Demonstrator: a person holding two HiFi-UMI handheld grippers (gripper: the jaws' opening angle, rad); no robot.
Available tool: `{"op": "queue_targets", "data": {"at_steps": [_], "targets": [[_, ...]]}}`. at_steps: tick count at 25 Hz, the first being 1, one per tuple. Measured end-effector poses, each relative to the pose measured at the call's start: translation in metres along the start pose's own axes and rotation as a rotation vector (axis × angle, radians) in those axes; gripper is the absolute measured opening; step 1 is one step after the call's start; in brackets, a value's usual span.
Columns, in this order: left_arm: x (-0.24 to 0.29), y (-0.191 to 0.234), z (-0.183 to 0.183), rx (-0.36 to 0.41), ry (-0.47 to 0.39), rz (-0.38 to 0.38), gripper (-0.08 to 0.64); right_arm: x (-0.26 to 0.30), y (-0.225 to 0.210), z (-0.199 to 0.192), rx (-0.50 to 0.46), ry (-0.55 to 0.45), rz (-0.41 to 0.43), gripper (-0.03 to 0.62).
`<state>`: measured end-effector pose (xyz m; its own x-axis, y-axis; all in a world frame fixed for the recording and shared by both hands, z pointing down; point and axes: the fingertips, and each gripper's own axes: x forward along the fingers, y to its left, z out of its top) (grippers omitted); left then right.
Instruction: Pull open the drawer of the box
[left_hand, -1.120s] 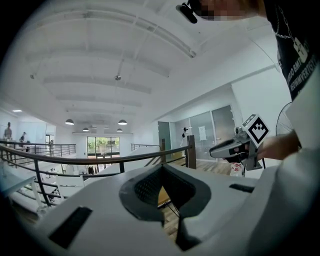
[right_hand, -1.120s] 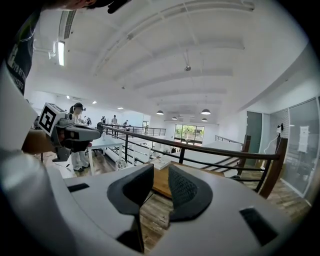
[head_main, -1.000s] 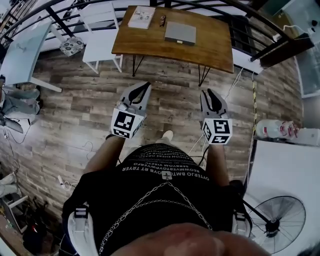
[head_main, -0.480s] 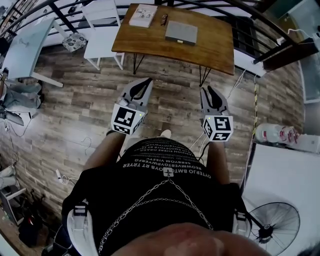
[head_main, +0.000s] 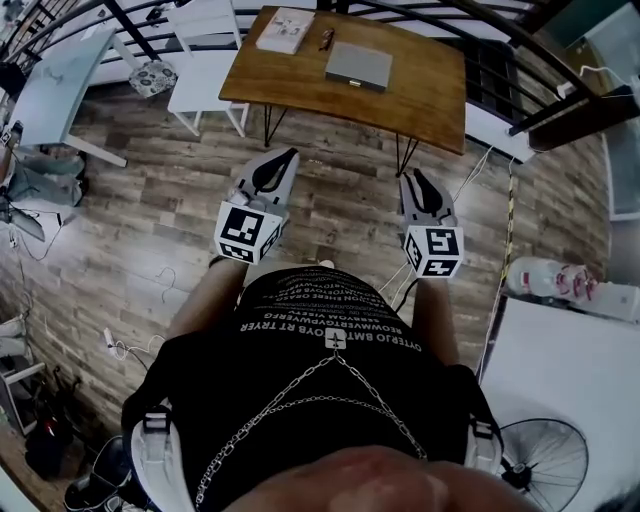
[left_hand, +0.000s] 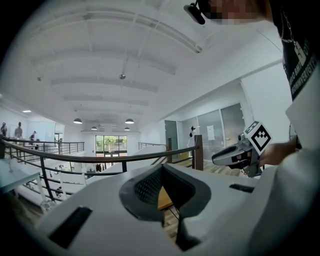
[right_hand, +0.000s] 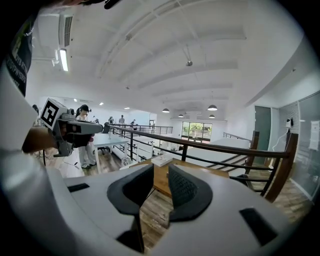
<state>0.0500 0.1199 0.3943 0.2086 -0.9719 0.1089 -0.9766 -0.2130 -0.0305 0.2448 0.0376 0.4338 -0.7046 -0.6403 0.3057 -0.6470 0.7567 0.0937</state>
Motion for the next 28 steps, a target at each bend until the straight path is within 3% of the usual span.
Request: {"op": "queue_targets", "data": {"at_steps": [10, 28], "targets": [[-0.006, -0.007, 0.004, -0.011, 0.001, 0.041, 0.006, 0.004, 0.0, -0.001, -0.004, 0.0, 0.057, 0.089], [0.017, 0.004, -0.002, 0.021, 0.003, -0.007, 0.006, 0.021, -0.007, -0.01, 0.027, 0.004, 0.008, 0.087]]}}
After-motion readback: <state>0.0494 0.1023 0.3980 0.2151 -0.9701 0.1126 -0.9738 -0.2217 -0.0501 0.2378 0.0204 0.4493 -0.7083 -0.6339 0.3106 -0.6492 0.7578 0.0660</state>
